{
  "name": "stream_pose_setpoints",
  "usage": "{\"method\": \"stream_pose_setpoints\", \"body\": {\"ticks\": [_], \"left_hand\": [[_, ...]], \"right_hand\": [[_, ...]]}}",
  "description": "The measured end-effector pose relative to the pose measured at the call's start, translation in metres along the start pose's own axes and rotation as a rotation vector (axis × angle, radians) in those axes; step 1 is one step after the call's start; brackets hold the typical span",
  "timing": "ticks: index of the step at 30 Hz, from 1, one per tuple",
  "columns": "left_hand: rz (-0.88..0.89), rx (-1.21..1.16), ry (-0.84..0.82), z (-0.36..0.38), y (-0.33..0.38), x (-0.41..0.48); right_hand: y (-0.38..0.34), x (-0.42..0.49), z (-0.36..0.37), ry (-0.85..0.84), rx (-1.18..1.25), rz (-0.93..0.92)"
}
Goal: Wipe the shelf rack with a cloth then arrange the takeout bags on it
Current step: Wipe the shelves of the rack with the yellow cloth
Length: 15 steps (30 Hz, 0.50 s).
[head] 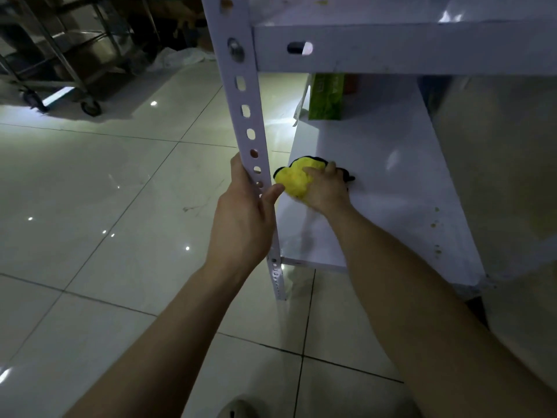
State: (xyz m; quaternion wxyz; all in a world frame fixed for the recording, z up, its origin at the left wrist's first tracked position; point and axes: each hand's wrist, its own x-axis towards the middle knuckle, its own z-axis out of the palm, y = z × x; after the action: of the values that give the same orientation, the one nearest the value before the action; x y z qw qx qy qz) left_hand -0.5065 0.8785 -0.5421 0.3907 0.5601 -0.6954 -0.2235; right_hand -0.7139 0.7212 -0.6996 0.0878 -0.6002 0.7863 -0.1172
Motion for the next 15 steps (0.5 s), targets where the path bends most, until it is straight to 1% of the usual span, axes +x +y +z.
{"method": "stream_pose_setpoints", "body": {"ticks": [1, 3, 5, 7, 8, 12, 14, 15], "left_hand": [[0.014, 0.004, -0.001, 0.000, -0.002, 0.001], [0.028, 0.004, -0.011, -0.002, -0.003, 0.001], [0.029, -0.003, -0.023, -0.003, 0.000, 0.000], [0.022, -0.005, -0.023, -0.004, 0.002, -0.001], [0.011, -0.010, -0.022, -0.004, 0.004, -0.001], [-0.045, -0.036, -0.029, -0.006, 0.011, -0.004], [-0.105, 0.083, -0.041, -0.001, 0.009, -0.010], [-0.171, 0.178, -0.089, 0.003, 0.007, -0.014]], "right_hand": [[-0.015, -0.003, 0.002, -0.008, -0.031, -0.032], [-0.032, -0.032, 0.001, -0.013, 0.010, -0.089], [-0.035, -0.070, -0.002, 0.011, 0.068, -0.165], [-0.030, -0.104, -0.001, 0.063, 0.033, -0.229], [-0.026, -0.118, -0.001, 0.060, 0.005, -0.243], [-0.005, -0.147, -0.013, -0.026, 0.011, -0.220], [0.015, -0.159, -0.021, -0.059, -0.002, -0.202], [0.030, -0.164, -0.024, -0.065, -0.005, -0.179]]}}
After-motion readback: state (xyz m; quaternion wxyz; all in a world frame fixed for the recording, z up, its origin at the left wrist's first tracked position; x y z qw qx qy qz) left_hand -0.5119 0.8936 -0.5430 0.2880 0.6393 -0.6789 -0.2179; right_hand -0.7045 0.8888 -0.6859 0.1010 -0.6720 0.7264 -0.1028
